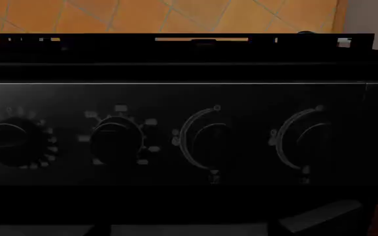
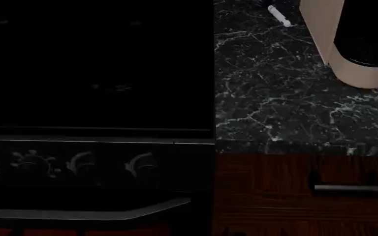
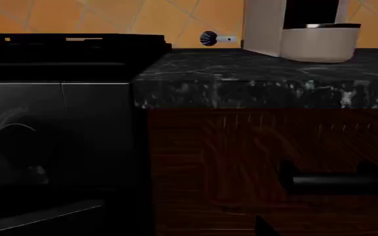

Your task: Pick the lobster from the counter and place it in the microwave.

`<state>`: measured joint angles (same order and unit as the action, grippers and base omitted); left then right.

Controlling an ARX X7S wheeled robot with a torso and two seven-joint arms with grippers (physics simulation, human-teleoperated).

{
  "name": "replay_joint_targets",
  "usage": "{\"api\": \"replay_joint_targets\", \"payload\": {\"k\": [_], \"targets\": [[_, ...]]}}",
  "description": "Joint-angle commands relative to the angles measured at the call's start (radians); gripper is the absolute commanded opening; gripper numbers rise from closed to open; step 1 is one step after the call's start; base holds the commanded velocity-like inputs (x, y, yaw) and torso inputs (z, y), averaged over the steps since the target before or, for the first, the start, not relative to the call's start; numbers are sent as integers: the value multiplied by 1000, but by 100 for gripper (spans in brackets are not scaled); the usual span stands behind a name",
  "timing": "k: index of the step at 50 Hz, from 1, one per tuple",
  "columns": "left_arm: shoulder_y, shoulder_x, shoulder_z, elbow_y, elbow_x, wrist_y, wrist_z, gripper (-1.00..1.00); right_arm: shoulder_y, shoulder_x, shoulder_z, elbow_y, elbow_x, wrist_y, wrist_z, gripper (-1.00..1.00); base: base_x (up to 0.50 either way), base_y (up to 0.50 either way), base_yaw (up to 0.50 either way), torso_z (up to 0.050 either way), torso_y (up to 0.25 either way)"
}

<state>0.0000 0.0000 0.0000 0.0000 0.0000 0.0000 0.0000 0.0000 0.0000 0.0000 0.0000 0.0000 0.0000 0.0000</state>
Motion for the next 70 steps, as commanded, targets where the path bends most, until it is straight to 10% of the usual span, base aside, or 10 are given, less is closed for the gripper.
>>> {"api": "replay_joint_targets", "payload": {"k": [1,65,66,67,70], "targets": [[0,-10,11,0,-10,0,0,100,0,9,-13,0,9,0,0,100,0,0,0,0,0],[42,-115,141,98,-46,19,-160,100,-16,112,-142,-41,63,-16,153,100,0,0,0,31,0],[-67,-400,629,104,-220,51,-436,100,417,596,-1182,67,647,-378,826,100,0,0,0,0,-10],[48,-12,36,81,71,30,-46,100,-23,10,-24,-38,-32,-16,34,100,0,0,0,0,0],[40,-23,50,73,66,28,-79,100,-26,24,-40,-47,-12,-15,52,100,0,0,0,0,0]]}}
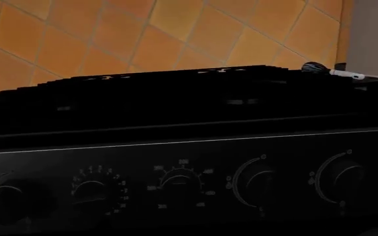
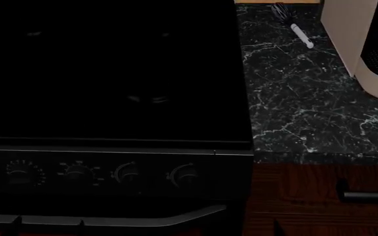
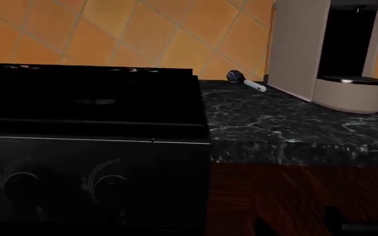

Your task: Pick the lobster from the counter and place it in the microwave.

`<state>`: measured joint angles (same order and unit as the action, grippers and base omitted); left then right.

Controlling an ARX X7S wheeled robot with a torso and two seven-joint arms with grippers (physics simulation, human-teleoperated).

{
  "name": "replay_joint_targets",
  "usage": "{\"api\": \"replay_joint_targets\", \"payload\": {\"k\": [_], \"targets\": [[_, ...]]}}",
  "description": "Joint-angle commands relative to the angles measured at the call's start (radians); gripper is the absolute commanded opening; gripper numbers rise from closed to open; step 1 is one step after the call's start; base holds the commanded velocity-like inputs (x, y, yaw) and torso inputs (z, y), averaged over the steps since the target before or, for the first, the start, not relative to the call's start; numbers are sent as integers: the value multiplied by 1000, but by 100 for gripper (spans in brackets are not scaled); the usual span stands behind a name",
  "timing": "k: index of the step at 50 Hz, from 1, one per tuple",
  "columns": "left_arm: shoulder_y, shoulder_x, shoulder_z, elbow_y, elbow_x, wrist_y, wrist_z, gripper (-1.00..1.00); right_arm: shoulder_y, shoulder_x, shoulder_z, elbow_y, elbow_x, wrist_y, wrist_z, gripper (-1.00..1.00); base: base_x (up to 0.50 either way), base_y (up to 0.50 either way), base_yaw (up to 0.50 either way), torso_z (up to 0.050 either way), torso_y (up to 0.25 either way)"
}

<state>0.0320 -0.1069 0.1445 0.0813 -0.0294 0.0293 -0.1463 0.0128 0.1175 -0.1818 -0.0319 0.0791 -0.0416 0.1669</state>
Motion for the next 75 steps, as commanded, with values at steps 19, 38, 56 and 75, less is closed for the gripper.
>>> {"api": "replay_joint_targets", "payload": {"k": [19,38,56,75], "targets": [[12,48,-55,-13,58,36,-6,100,-37,-44,88,15,-91,-38,-58,100,0,0,0,30,0],[17,18,-21,-4,45,39,-35,100,-48,-20,54,-2,-78,-48,-35,100,0,341,0,0,0],[20,-6,12,1,56,41,-68,100,-49,-2,30,-6,-66,-51,-10,100,0,447,0,0,0],[17,-25,31,-3,44,45,-86,100,-46,12,6,-9,-59,-50,12,100,0,448,0,0,0]]}}
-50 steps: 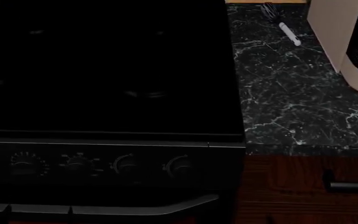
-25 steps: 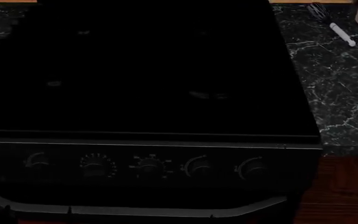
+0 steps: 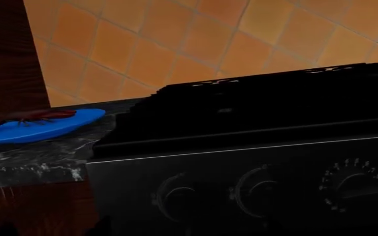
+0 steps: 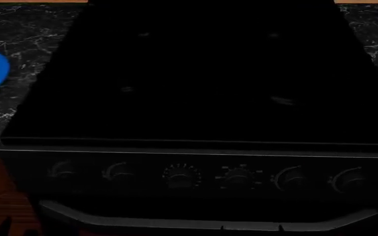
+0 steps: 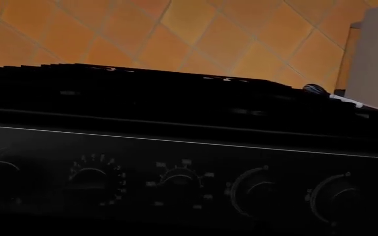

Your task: Pick the lobster from the counter and place it in the microwave.

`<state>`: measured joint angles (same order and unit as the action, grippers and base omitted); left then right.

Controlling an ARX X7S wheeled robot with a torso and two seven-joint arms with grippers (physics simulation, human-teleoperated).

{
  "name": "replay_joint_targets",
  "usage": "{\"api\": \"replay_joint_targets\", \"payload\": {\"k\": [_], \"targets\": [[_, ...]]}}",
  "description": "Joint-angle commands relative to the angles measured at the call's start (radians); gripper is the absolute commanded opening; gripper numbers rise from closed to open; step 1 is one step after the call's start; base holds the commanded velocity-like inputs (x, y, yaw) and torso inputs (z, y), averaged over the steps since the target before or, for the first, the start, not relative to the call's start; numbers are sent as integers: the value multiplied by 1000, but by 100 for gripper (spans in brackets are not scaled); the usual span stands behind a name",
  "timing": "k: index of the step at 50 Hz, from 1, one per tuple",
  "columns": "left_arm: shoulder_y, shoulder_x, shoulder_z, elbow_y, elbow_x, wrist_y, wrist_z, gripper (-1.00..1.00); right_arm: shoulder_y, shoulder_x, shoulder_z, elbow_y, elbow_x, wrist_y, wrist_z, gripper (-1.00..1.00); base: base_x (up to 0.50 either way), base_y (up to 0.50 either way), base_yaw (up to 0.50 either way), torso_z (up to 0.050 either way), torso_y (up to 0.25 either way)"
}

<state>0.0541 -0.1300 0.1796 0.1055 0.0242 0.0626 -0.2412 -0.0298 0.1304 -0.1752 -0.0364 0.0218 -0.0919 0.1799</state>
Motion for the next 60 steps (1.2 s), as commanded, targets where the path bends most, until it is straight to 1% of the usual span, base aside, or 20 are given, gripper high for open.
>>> {"api": "replay_joint_targets", "payload": {"k": [1,20,35,54,60], "targets": [[-5,-2,-4,-29,-10,14,7,100,-3,0,-1,-2,-2,-2,-1,100,0,449,0,0,0],[-22,-7,15,-48,-18,17,-15,100,19,16,-19,37,2,-18,11,100,0,450,0,0,0],[-17,-27,24,-41,-21,15,-25,100,12,18,-39,17,-3,-10,32,100,0,449,0,0,0],[-34,-27,42,-63,-22,19,-45,100,24,34,-50,36,6,-18,41,100,0,449,0,0,0],[-26,-34,46,-44,-26,10,-47,100,20,36,-55,22,7,-11,47,100,0,449,0,0,0]]}}
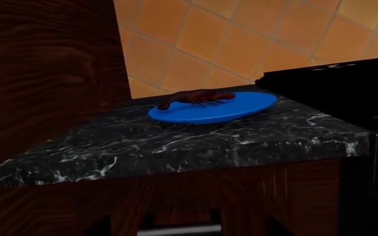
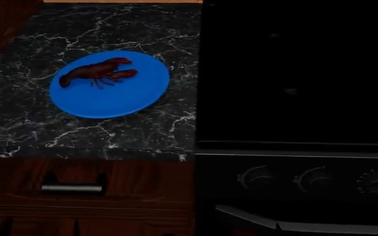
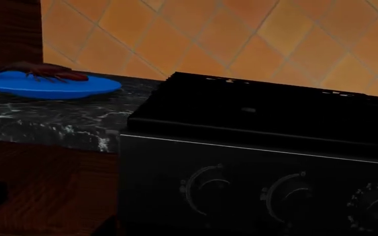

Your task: Pick the lobster from the counter and place it in the microwave.

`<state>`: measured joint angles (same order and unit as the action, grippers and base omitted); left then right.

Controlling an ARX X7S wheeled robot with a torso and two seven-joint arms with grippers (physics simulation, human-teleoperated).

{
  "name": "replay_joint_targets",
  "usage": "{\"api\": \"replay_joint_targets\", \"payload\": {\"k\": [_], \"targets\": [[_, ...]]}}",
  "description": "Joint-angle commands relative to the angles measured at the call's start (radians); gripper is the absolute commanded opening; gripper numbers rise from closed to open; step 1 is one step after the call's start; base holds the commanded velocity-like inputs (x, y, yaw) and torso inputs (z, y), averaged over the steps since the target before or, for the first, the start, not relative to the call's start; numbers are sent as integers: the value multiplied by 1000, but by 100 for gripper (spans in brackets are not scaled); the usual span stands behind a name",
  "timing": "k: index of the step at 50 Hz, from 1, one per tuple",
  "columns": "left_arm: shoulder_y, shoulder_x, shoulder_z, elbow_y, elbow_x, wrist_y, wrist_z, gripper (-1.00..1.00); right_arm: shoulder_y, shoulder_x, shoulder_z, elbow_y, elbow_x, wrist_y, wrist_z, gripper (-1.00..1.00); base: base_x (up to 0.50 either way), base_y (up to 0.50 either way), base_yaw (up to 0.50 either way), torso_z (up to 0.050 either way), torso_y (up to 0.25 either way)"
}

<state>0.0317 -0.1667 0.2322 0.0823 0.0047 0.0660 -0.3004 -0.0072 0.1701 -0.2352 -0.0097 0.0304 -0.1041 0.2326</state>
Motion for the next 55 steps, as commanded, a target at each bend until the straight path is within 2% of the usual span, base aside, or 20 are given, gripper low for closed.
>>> {"api": "replay_joint_targets", "payload": {"k": [1,14,17,20,27,29,31,34,36,39,43,44,48,50,52,53,55], "targets": [[-4,2,-6,-26,-8,12,12,100,-4,-3,5,-6,-1,1,-5,100,0,449,0,0,0],[-3,-7,1,-20,-14,7,5,100,-9,4,-5,-10,3,-7,3,100,0,448,0,0,0],[-3,-9,33,-30,57,6,-21,100,-7,4,-5,-8,1,-8,9,100,0,443,0,0,0],[-19,-7,35,-50,53,5,-20,100,-1,5,-12,-1,8,-10,0,100,0,376,0,0,0],[-72,-13,49,-107,29,6,15,100,48,-3,-8,41,29,-10,-2,100,0,129,0,0,0],[-75,-17,55,-64,32,-36,24,100,44,-2,1,-23,42,43,9,100,0,0,0,0,0],[-36,-20,39,181,-4,-188,32,100,37,7,4,-175,53,163,20,100,0,0,0,0,0],[-73,-1,35,439,-5,-475,17,100,67,7,12,-302,100,315,20,100,0,0,0,0,0],[-118,16,27,509,-20,-588,16,100,92,10,10,-370,113,389,23,100,0,0,0,0,0],[-210,48,20,648,-35,-817,7,100,168,14,17,-559,152,598,43,100,0,0,0,0,0],[-312,79,10,790,-59,-1033,1,100,255,16,27,-725,208,789,57,100,0,0,0,0,0],[-343,85,16,835,-48,-1083,-16,100,300,20,19,-755,209,894,76,100,0,0,0,0,0],[-479,120,9,964,-78,-1322,-29,100,374,8,52,-856,270,1018,79,100,0,0,0,0,0],[-543,87,-13,965,-232,-1361,-141,100,410,0,69,-905,296,1080,86,100,0,0,0,0,0],[-662,-8,-103,965,-532,-1419,-441,100,458,-13,94,-964,333,1164,95,100,0,0,0,0,0],[-709,-13,-153,964,-682,-1462,-580,100,486,-23,111,-996,356,1210,99,100,0,0,0,0,0],[-780,25,-251,956,-982,-1558,-666,100,544,-24,133,-1037,431,1288,143,100,0,0,0,0,0]]}}
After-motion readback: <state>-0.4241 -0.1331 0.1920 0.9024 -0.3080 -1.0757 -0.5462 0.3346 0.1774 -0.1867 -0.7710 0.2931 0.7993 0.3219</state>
